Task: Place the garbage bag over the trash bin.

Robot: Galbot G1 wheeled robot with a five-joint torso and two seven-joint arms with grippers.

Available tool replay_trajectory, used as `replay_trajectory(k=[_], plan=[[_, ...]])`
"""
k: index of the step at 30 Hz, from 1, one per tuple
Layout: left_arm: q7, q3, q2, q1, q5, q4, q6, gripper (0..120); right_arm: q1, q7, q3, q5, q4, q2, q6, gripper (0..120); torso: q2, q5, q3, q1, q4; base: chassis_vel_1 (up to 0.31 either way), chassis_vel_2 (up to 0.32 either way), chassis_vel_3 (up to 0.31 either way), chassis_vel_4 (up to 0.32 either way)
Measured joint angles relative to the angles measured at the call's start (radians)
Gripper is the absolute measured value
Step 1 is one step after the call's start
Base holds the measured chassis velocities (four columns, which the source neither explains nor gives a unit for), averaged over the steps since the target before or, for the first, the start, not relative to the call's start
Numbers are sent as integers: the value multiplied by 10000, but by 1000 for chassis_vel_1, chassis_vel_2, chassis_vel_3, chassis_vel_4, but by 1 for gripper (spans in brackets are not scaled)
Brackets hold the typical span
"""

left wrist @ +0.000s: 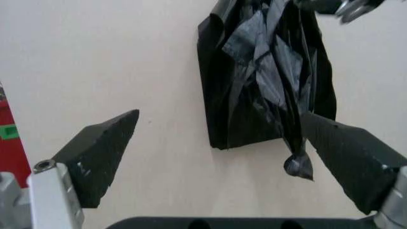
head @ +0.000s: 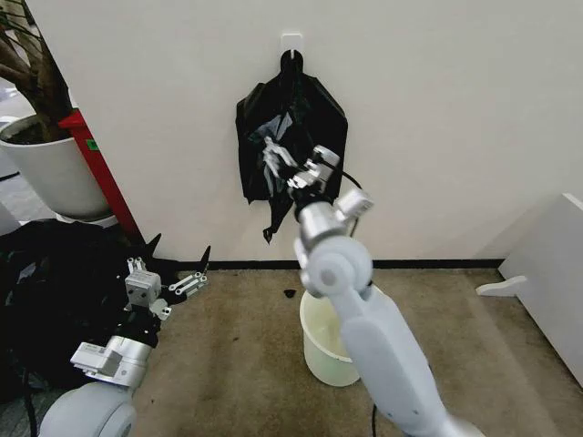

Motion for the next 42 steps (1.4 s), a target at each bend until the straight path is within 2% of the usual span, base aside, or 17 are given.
replay_trajectory(k=[5,16,29,30,35,36,38,42], plan=[[-10,-15,-84,115,111,-141,14,100,230,-43,149,-73,-611,215,115,100,0,1,0,0,-2,0,0,0,0],[-12,-1,-243,181,404,-129,-33,100,520,-275,524,74,-1526,328,351,98,0,1,-1,0,-2,0,0,0,0],[-6,-8,-310,194,506,-144,-167,100,799,-260,710,329,-1914,352,501,47,0,1,-1,0,-2,0,0,0,0],[-6,-8,-310,194,506,-144,-167,100,799,-260,710,329,-1914,352,501,47,0,1,-1,0,-2,0,0,0,0],[-3,-8,-274,162,487,-125,-214,100,897,-242,745,487,-1881,345,526,29,0,1,-1,0,-2,0,0,0,0],[-2,-7,-239,135,464,-110,-215,100,910,-222,748,512,-1865,326,531,22,0,1,-1,0,-1,0,0,0,0],[-1,-7,-199,110,436,-99,-216,100,914,-187,752,534,-1834,294,537,19,0,1,-1,0,-1,0,0,0,0],[0,-6,94,-35,126,-4,-176,100,807,88,726,864,-1341,-20,505,1,0,2,-1,0,-1,0,0,0,0]])
